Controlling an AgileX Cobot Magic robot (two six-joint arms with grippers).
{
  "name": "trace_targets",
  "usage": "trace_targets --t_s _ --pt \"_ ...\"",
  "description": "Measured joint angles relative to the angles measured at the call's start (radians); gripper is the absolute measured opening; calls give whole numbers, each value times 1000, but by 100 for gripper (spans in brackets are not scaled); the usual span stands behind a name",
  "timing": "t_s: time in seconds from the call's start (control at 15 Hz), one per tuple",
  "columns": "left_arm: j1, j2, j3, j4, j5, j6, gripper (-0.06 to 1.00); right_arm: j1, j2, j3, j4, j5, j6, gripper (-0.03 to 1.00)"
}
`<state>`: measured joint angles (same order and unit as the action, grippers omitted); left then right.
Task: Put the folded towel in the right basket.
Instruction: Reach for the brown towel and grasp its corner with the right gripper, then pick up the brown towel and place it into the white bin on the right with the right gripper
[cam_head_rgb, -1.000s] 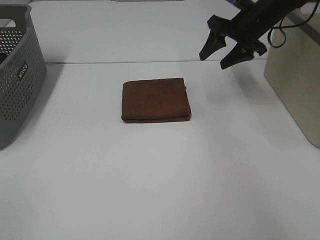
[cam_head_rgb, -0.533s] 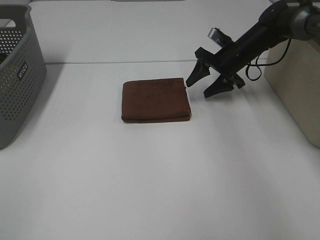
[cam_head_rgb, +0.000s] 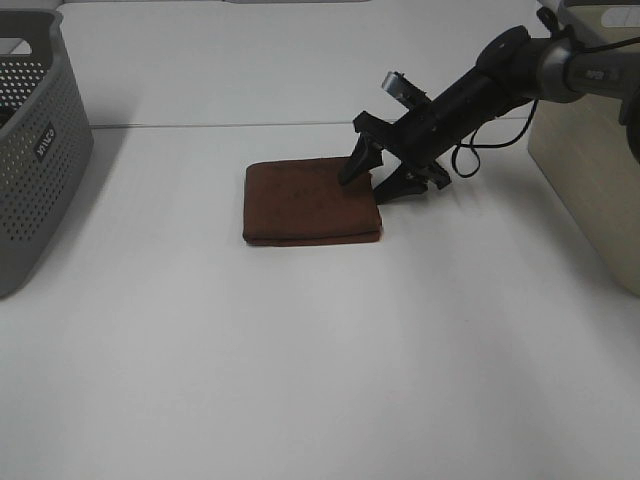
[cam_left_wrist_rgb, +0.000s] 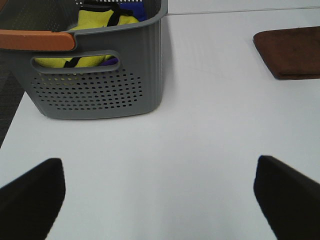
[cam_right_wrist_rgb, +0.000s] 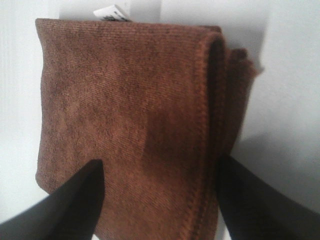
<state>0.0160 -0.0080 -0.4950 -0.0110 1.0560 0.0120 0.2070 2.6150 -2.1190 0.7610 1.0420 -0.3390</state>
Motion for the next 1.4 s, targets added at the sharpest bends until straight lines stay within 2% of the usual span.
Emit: trace_targets --t_s 0.07,0.13,0.27,0.33,0.47,0.67,0.73,0.8,1.0,1.2,1.4 --pt "0 0 0 0 0 0 97 11 0 0 0 -10 0 58" --pt "0 0 0 0 0 0 97 30 2 0 -5 -32 -1 47" --pt "0 0 0 1 0 0 97 50 13 0 -10 -45 -1 13" --pt "0 0 0 3 0 0 97 51 14 0 -12 -45 0 8" --pt "0 0 0 3 0 0 97 51 14 -23 -28 -20 0 8" --pt "0 0 0 3 0 0 97 51 -45 -118 -92 69 0 8" --pt "0 0 0 3 0 0 97 51 -155 -194 -194 128 7 8" --pt "0 0 0 3 0 0 97 51 -214 -228 -252 150 8 8" --pt "0 0 0 3 0 0 97 28 -370 -288 -435 165 26 8" --pt "0 0 0 4 0 0 97 -90 -507 -288 -517 175 57 8" --pt "0 0 0 4 0 0 97 -271 -605 -288 -610 178 62 8"
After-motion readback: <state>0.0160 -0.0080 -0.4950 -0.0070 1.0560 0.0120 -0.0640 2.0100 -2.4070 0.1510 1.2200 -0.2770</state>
